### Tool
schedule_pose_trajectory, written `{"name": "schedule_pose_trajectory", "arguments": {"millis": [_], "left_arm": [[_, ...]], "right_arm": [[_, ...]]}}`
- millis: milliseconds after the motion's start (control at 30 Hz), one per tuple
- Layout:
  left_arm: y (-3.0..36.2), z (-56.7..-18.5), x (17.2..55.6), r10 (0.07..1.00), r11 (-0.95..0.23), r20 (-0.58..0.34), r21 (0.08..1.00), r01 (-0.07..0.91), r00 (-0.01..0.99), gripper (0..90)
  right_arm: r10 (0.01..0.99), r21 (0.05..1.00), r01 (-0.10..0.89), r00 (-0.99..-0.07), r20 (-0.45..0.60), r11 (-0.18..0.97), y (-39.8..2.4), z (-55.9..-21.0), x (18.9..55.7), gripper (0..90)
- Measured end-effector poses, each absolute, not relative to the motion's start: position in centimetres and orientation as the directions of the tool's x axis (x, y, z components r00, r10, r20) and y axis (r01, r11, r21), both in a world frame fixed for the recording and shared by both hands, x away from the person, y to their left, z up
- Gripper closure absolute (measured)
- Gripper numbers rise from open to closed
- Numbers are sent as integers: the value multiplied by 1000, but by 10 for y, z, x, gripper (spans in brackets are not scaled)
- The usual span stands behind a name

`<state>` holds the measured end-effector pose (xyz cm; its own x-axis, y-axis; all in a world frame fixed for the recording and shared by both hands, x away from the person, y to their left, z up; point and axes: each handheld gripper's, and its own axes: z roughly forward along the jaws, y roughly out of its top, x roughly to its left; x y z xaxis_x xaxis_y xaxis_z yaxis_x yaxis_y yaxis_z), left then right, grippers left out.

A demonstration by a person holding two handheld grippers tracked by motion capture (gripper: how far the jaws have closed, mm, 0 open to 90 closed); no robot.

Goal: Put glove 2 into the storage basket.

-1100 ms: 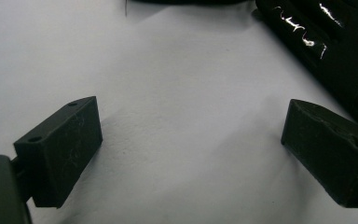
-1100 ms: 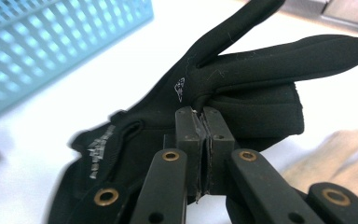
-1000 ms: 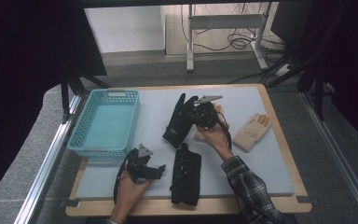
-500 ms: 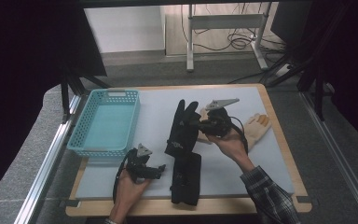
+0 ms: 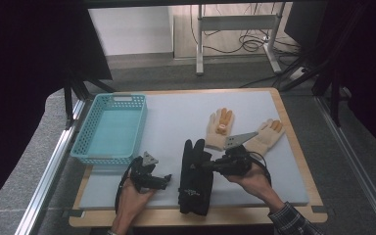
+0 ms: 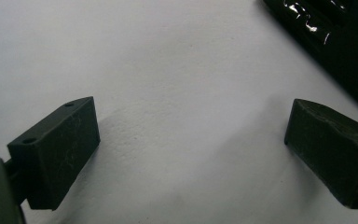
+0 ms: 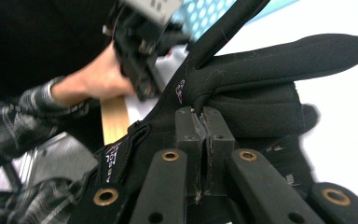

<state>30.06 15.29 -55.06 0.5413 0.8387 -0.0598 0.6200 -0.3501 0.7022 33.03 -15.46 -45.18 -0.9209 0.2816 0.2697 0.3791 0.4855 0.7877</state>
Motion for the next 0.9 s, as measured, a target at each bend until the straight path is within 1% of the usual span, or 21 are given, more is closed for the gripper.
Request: {"name": "schedule_pose_trajectory", "arguments": {"millis": [200, 300, 333, 367, 433, 533, 600, 700, 733, 833, 900], "left_arm": [[153, -551, 301, 837, -353, -58, 701, 619, 544, 35], [154, -551, 301, 837, -355, -56, 701, 618, 545, 36], [153, -551, 301, 838, -352, -58, 702, 619, 542, 36], [154, -551, 301, 837, -355, -56, 702, 617, 545, 36], [153, -551, 301, 837, -355, -56, 702, 617, 544, 37], [153, -551, 301, 838, -353, -57, 702, 619, 543, 37], [153, -551, 301, 837, -355, -55, 702, 617, 544, 37], [154, -551, 300, 837, -355, -55, 703, 616, 545, 37], [154, -551, 300, 837, -354, -54, 704, 615, 544, 39], [155, -549, 298, 833, -356, -53, 710, 607, 550, 74], [156, -549, 295, 831, -353, -61, 710, 609, 553, 81]], "right_arm": [[296, 747, 371, -924, 241, 551, -144, -479, 332, 859], [311, 734, 336, -934, 177, 590, -141, -488, 333, 838], [315, 730, 329, -935, 162, 599, -140, -492, 333, 814], [332, 725, 317, -935, 128, 611, -138, -498, 334, 725], [350, 724, 313, -931, 106, 614, -137, -503, 334, 622], [372, 738, 328, -921, 113, 589, -142, -502, 335, 544], [387, 742, 326, -917, 97, 585, -146, -500, 336, 529], [428, 749, 351, -898, 100, 562, -157, -498, 335, 544], [435, 750, 360, -894, 108, 554, -162, -498, 335, 574], [455, 749, 390, -881, 134, 535, -173, -501, 333, 709], [463, 745, 400, -876, 138, 535, -178, -503, 328, 806]]}}
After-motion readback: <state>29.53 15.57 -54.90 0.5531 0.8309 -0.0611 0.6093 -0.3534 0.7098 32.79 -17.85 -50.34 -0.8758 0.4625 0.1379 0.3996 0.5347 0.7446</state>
